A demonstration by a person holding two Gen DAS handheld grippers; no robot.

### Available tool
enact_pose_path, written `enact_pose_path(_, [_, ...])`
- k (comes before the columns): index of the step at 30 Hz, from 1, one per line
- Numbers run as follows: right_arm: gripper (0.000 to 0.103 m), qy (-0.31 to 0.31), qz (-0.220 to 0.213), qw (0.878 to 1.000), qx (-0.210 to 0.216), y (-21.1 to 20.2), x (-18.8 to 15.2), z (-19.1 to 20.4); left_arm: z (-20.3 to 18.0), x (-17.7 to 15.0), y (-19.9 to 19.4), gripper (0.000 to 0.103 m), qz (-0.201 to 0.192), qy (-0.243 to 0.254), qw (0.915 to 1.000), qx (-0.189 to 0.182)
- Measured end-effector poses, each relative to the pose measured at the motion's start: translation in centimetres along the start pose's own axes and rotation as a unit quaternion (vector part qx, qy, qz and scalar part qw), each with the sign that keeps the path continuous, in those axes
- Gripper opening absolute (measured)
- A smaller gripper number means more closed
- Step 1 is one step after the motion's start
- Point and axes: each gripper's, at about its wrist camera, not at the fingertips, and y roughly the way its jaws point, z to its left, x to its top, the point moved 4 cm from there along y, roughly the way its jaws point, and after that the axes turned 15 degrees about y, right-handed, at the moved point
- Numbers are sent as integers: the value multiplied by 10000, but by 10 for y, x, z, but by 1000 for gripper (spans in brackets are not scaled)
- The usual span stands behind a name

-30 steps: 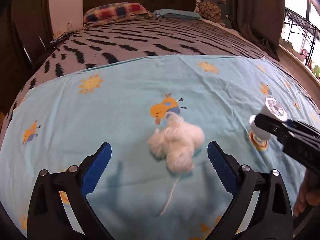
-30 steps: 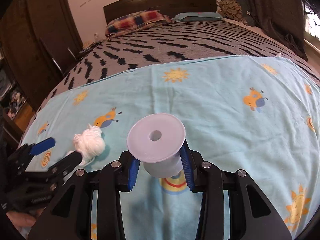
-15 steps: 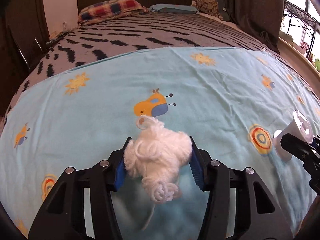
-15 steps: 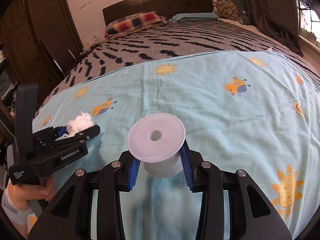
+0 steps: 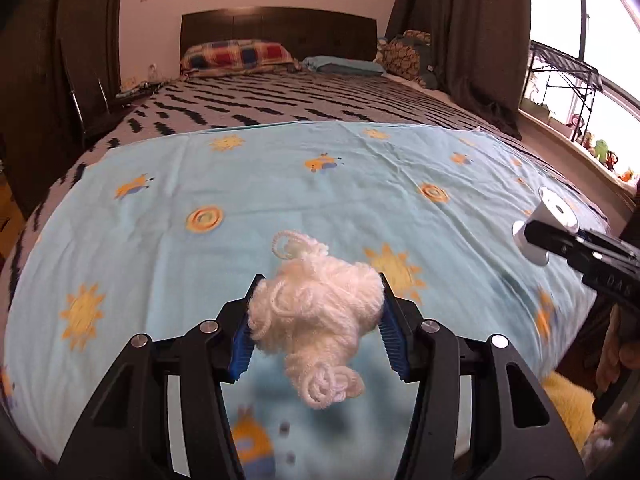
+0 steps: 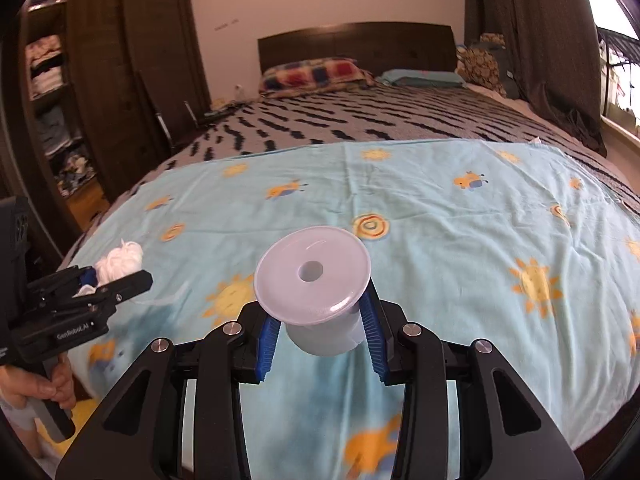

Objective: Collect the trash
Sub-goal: 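Lower the spool and yarn ball into the bin and release both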

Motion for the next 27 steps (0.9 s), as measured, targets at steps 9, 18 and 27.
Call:
enact_pose_path(9, [39,-52,302,9992,248,-48,-84,6,-42,-75,-52,51,-9,301,9995,-109])
enact_pose_path(18, [39,402,1011,9939,160,-43,-157,-16,-73,-145,-38,51,632,109,9962,-589])
enact_pose_path(27, [39,673,2074,9759,113,-7,-227,-27,-96,-197,-1,51,1451,-61,9849,-945])
